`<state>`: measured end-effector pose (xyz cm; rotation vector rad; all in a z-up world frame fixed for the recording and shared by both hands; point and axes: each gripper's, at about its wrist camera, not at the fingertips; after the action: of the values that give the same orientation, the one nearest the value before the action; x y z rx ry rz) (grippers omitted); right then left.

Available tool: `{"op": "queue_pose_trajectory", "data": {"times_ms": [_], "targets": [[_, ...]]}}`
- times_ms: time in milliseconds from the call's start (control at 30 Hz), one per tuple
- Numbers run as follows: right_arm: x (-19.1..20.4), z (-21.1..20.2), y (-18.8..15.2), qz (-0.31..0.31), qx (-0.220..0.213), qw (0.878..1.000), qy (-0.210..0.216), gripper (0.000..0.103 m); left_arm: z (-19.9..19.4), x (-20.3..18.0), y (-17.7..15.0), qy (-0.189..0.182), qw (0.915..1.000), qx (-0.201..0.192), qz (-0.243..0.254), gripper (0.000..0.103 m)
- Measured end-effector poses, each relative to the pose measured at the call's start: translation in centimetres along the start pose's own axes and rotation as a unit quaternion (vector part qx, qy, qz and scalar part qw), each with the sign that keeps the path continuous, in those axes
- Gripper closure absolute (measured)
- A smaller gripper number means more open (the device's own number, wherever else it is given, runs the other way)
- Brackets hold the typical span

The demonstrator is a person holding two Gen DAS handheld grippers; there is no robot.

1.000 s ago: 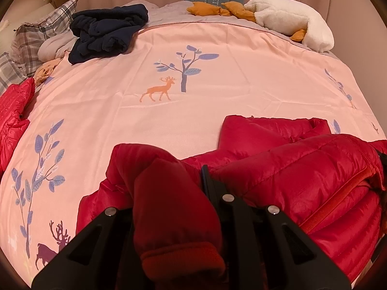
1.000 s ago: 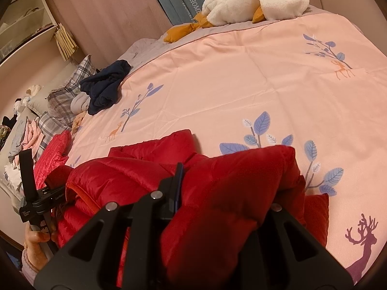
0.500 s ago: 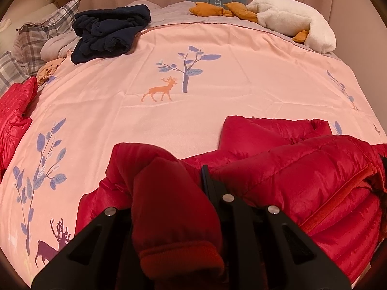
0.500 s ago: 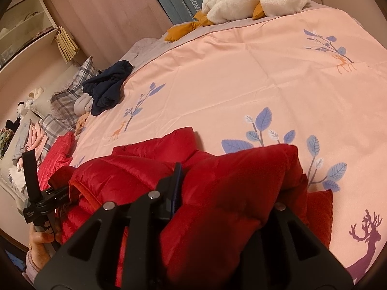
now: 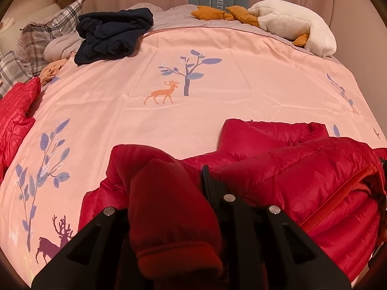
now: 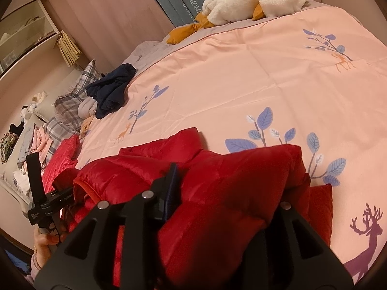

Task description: Fold large clothes

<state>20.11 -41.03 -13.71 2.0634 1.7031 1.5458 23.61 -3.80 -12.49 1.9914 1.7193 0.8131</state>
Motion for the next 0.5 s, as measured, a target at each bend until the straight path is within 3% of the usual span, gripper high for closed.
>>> {"op": "queue_pose_trajectory", "data": {"times_ms": [500], "targets": [[0.2,-1.6,0.3,0.010,-0.021,1.000,0.019,0.050,-1.2,0.5,0.2,-0.012,0.9997,-0.006,-0.019,0.074]]}}
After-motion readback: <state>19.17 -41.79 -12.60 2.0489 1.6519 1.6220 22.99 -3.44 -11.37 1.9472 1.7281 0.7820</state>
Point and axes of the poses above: each gripper's, at about its wrist camera, not at the fingertips, and z roughly the way its jaws point, x to its left, y to its top, and after that the axes turned 13 degrees about y, right-handed
